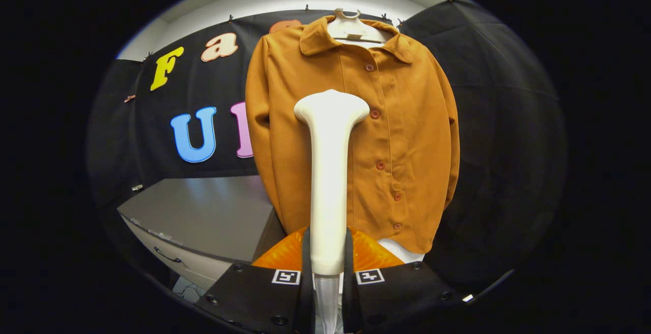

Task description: Iron the clothes twice with a garment steamer, once on the left side and once on the right side.

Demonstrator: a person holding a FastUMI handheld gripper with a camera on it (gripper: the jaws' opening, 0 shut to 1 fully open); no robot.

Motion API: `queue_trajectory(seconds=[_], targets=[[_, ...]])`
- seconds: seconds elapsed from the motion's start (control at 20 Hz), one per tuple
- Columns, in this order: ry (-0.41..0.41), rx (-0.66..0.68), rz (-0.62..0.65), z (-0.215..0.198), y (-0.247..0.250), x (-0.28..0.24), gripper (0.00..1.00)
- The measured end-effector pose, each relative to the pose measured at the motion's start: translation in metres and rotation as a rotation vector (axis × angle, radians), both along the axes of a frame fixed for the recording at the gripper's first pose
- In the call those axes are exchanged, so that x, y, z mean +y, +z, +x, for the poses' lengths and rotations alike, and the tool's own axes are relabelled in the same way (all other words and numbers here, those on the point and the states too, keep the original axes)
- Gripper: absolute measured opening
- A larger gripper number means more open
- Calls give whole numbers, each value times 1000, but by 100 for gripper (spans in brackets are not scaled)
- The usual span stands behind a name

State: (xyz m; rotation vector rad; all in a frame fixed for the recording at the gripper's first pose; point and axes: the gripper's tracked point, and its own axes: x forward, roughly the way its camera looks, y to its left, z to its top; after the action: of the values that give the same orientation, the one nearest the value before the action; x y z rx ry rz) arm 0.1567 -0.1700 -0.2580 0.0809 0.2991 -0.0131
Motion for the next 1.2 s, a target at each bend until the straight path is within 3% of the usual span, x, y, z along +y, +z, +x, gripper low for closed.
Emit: queue_trajectory(seconds=[0.8,1.0,1.2], targets=[[-36,273,-11,-75,-113,-3,25],[-18,269,-3,-93,-110,1,24],[13,195,8,-104,-77,5,25]])
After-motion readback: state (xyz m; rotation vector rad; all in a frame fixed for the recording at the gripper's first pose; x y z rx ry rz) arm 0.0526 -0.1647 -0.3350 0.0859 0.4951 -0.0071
